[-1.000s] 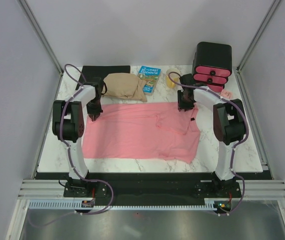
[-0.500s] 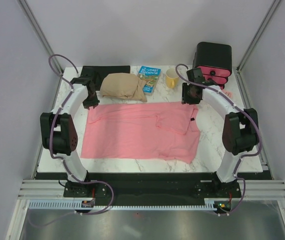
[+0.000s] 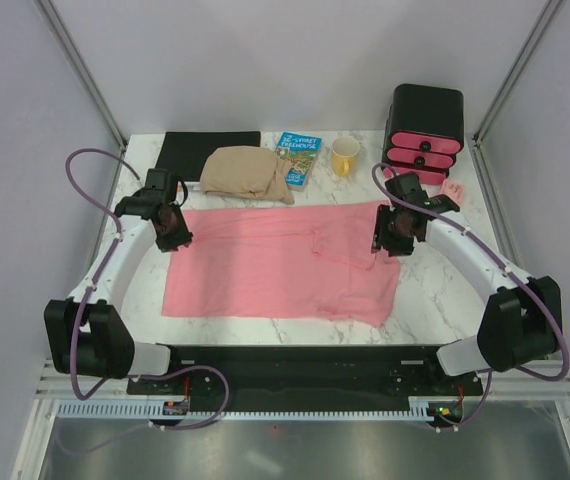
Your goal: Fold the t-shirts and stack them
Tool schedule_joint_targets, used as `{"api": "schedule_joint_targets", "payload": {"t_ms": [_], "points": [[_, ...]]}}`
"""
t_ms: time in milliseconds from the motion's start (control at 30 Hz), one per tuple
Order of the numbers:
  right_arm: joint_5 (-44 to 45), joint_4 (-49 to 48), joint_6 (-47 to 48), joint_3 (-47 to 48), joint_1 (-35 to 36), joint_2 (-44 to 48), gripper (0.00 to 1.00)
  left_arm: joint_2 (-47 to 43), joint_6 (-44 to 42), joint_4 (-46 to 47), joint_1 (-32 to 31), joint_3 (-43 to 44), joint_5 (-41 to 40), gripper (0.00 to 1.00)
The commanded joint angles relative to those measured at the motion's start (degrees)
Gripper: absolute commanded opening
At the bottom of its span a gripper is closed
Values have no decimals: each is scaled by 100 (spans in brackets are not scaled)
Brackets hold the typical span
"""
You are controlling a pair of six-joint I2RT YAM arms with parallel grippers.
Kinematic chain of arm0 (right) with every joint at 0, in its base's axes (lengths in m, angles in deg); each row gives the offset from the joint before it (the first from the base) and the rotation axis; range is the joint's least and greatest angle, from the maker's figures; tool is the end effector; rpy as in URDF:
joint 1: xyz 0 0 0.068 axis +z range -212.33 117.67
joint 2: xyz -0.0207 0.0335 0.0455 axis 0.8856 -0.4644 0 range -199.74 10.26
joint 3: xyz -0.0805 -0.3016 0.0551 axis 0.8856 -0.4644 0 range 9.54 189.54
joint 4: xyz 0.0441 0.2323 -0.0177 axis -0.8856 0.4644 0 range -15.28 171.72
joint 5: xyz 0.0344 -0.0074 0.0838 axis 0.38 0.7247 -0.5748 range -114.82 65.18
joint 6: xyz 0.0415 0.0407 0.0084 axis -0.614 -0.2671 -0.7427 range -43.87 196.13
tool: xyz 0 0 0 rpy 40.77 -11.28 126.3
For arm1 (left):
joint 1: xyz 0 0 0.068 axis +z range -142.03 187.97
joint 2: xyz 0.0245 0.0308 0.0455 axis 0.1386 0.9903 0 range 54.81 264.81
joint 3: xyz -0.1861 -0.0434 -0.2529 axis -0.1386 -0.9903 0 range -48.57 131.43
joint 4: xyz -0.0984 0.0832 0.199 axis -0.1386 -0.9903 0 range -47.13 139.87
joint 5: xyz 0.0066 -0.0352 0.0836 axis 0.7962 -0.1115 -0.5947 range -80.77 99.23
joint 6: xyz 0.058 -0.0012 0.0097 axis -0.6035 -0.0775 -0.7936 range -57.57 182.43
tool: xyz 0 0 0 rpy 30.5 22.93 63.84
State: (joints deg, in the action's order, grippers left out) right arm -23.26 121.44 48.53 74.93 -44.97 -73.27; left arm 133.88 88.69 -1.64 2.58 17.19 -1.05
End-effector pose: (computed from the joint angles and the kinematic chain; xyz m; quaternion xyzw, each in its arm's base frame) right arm 0.2498 0.0769 0.3043 0.0901 0.9718 0.0709 0.2061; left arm 0.2370 -0.0148 0.3204 -0.1953 0.9524 0.0249 0.2327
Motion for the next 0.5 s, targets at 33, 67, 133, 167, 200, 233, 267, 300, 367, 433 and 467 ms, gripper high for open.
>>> {"api": "schedule_joint_targets", "payload": {"t_ms": [33, 67, 133, 167, 200, 233, 267, 300, 367, 433, 467], "points": [[-727, 628, -1431, -692, 39, 749, 52, -330, 151, -175, -6, -28, 158, 36], [-797, 628, -1677, -781, 74, 968, 52, -348, 143, -202, -6, 7, 193, 36], [-833, 558, -1837, -1017, 91, 1153, 52, -418, 116, -237, -6, 42, 228, 36], [-824, 523, -2011, -1106, 92, 1241, 52, -427, 107, -255, -6, 77, 246, 36], [-911, 470, -2065, -1211, 92, 1364, 52, -436, 81, -263, -6, 104, 255, 36], [-921, 461, -2170, -1439, 83, 1435, 52, -453, 64, -307, -6, 130, 264, 36], [-956, 443, -2267, -1563, 92, 1514, 52, -445, 37, -325, -6, 191, 281, 36], [-1017, 287, -2451, -1686, 100, 1715, 52, -445, 2, -342, -6, 218, 281, 36], [-1088, 197, -2601, -2002, 100, 1900, 53, -454, -24, -378, -6, 279, 281, 36], [-1088, 197, -2733, -2231, 100, 1954, 53, -445, -51, -387, -6, 306, 308, 36], [-1027, 223, -2786, -2267, 100, 2050, 54, -427, -51, -404, -6, 315, 351, 36]]}}
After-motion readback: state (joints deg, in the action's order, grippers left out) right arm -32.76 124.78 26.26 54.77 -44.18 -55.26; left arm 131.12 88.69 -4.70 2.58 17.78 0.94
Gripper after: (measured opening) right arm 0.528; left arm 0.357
